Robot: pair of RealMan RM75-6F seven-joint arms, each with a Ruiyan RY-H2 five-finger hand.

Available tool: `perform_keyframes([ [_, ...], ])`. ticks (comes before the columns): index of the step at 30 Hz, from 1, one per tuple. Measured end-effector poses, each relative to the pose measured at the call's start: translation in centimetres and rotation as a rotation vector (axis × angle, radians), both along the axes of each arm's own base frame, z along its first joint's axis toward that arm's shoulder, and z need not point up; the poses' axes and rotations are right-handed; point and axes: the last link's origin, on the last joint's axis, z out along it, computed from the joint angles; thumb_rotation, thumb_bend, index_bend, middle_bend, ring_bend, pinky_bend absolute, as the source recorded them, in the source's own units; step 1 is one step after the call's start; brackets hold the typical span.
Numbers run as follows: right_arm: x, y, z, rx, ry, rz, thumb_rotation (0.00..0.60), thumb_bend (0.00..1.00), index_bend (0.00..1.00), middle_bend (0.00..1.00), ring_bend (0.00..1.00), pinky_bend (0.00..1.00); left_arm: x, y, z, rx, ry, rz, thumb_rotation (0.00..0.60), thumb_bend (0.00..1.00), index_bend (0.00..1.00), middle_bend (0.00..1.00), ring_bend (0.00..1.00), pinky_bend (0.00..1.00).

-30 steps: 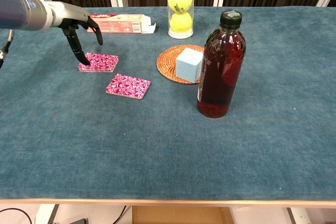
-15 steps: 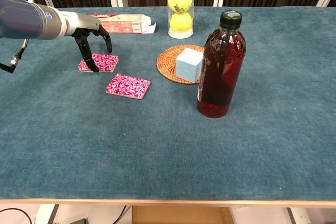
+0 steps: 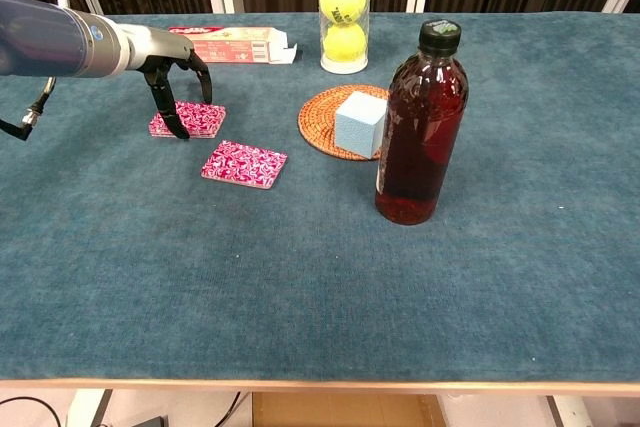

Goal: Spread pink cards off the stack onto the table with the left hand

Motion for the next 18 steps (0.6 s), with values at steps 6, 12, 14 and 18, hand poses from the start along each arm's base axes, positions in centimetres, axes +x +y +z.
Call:
perform_keyframes([
  [6, 0.00, 0.01, -0.06, 0.002, 0.000, -0.001, 0.600, 0.19, 0.10, 0.04, 0.08, 0.21, -0.28, 0.05, 0.00, 0.005, 0.015, 0.001, 0.600, 0.13, 0.41, 0.14, 0.00, 0.00],
  [12, -0.02, -0.04, -0.01, -0.001, -0.001, -0.002, 0.600, 0.19, 0.10, 0.04, 0.08, 0.21, -0.35, 0.04, -0.22, 0.007, 0.028, 0.002, 0.600, 0.13, 0.42, 0.14, 0.00, 0.00],
  [14, -0.03, -0.02, 0.00, -0.001, -0.001, -0.002, 0.600, 0.19, 0.10, 0.04, 0.08, 0.21, -0.33, 0.05, -0.27, 0.008, 0.029, 0.001, 0.600, 0.14, 0.42, 0.14, 0.00, 0.00],
  [18, -0.04, 0.02, 0.01, -0.001, -0.002, -0.002, 0.600, 0.19, 0.10, 0.04, 0.08, 0.21, -0.34, 0.02, -0.36, 0.007, 0.031, 0.001, 0.600, 0.15, 0.44, 0.14, 0.00, 0.00],
])
